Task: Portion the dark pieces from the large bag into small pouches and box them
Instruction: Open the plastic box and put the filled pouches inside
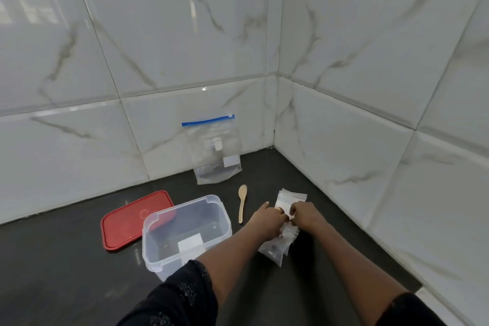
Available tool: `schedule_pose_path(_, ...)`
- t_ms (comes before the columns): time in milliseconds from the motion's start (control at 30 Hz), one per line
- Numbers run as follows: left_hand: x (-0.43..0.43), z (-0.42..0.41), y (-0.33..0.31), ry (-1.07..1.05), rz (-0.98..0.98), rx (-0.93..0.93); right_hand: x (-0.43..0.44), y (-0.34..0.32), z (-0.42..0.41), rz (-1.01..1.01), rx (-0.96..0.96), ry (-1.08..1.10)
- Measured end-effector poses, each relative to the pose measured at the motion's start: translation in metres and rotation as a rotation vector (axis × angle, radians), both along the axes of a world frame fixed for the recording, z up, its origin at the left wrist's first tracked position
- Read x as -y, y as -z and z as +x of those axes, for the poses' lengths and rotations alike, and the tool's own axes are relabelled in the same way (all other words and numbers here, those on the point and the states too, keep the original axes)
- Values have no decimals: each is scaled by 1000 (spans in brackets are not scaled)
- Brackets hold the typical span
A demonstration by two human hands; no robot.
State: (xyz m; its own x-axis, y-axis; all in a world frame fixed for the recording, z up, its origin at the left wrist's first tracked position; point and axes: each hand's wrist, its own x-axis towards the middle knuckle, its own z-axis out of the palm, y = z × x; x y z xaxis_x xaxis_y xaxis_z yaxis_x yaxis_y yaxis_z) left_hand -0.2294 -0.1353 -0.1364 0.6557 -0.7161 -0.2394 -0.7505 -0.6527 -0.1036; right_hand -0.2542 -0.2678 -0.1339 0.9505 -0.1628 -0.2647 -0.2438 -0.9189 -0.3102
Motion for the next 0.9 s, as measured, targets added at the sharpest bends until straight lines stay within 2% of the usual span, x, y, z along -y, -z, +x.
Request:
schedule_pose_path(133, 3, 2, -2, -22, -33, 23, 0, 1, 2, 62, 38, 3)
schedule_pose_path(333, -17, 10, -36, -230, -324, -135, -12, -28, 14, 49, 76, -131)
schedule_pose_path(433, -38, 13, -64, -292, -429, -120, -24, -53, 22, 53, 169, -162)
schedule_pose_path(600, -89, 16, -109, -422, -710, -55, -60, -98, 38, 109, 400, -144)
schedule_pose_path(767, -149, 16, -146, -517, -691, 144, -111, -130, 50, 195, 582, -137)
schedule_pose_path(900, -189, 7, -154, -541, -596, 172, -153, -141, 52, 217, 553, -258)
